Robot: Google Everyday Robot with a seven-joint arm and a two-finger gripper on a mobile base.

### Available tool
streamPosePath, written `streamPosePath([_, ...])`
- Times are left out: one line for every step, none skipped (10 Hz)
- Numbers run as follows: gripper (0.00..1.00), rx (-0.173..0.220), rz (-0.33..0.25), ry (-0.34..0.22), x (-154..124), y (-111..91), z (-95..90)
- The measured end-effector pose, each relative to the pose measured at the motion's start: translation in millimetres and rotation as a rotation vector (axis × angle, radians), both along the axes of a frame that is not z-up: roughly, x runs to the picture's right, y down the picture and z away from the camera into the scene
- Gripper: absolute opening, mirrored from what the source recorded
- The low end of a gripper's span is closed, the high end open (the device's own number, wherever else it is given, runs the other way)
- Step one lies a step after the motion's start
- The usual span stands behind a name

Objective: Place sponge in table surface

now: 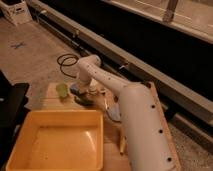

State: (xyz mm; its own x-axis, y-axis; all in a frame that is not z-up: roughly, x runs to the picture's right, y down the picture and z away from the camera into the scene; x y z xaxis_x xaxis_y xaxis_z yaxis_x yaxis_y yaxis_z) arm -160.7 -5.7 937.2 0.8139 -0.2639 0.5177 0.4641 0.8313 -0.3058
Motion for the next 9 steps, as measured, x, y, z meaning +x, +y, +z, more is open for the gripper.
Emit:
streamPosePath([0.0, 0.034, 0.001, -0.012, -4, -11, -18.3])
streamPosePath([0.0, 0.074, 0.001, -0.024, -7, -24, -39.0])
streamPosePath([0.0, 0.119, 0.003, -0.038, -10, -34, -58.5])
streamPosePath([0.0, 0.144, 0.001, -0.043, -12, -39, -67.9])
streamPosePath([0.0, 0.176, -0.003, -0.041, -15, -43, -77.9])
streamPosePath([0.0, 0.198, -0.008, -0.031, -15, -45, -84.8])
streamPosePath([0.0, 0.209, -0.01, -0.022, -13, -46, -87.9])
streamPosePath([0.0, 0.216, -0.009, -0.012, -10, -47, -89.7])
streamPosePath([0.0, 0.223, -0.007, 0.001, -7, -46, -91.8])
